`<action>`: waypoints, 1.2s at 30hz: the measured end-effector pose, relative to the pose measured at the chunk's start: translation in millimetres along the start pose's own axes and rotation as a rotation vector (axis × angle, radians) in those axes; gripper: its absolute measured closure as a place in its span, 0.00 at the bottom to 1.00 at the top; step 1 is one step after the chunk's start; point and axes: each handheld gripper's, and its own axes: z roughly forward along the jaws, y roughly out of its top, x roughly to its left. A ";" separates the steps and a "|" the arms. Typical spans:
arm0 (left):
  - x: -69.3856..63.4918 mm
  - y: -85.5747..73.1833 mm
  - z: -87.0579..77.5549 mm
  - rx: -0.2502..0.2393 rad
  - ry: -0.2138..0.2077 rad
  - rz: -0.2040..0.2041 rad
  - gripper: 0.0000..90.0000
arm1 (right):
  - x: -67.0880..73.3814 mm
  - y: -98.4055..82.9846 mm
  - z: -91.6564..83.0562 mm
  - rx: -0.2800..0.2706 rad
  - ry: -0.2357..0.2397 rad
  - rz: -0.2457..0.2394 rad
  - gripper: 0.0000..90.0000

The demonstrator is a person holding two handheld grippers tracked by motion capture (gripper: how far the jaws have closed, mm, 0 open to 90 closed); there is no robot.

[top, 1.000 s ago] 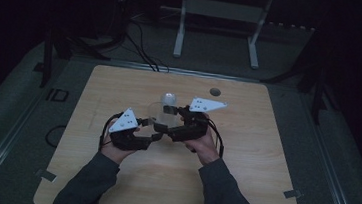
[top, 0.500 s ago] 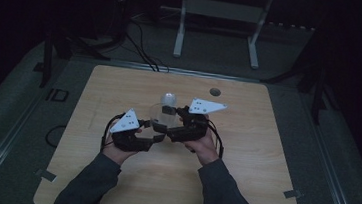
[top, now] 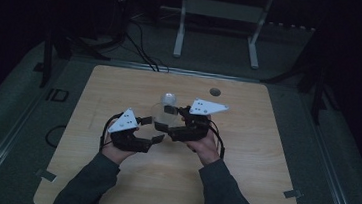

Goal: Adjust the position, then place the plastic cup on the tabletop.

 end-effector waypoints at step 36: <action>8.7 -1.6 -8.1 -0.026 0.037 -0.018 0.30 | 2.8 -3.3 -28.5 0.015 -0.212 -0.082 0.31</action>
